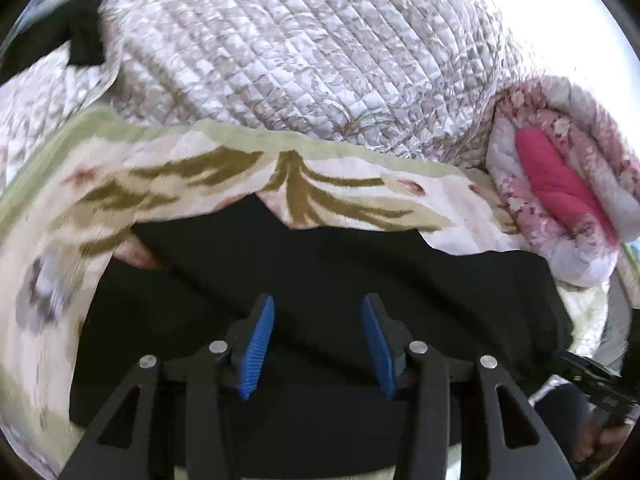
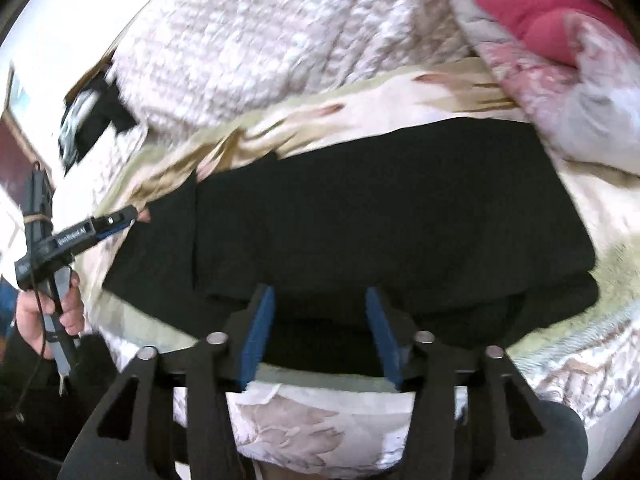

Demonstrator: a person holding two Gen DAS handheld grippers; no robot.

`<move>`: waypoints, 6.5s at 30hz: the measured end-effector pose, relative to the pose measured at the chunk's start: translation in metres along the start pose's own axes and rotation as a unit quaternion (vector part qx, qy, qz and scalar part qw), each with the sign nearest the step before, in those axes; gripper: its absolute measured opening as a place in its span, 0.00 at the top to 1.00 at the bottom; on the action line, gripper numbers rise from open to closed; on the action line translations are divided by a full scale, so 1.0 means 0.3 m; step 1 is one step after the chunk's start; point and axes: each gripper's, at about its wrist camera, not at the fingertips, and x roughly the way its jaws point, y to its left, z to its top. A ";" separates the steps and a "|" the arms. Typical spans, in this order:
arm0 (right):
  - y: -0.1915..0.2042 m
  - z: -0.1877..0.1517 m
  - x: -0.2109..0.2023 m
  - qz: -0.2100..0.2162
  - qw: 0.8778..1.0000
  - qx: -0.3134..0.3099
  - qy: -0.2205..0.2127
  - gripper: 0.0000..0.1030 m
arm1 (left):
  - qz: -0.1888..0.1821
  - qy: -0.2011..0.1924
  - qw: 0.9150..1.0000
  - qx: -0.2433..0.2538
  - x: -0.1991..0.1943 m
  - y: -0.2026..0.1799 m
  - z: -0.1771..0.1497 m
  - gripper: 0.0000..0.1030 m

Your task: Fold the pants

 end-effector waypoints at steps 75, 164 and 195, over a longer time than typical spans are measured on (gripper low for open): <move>-0.375 -0.019 -0.115 -0.036 0.957 0.274 -0.086 0.49 | 0.033 -0.043 0.972 -0.230 -0.048 0.473 -0.208 0.93; -0.395 -0.036 -0.226 -0.045 0.936 0.331 -0.110 0.94 | 0.017 -0.013 0.969 -0.245 -0.121 0.411 -0.233 0.96; -0.234 0.020 -0.235 -0.134 0.971 0.176 -0.089 0.77 | 0.120 -0.060 0.967 -0.219 -0.263 0.456 -0.212 0.91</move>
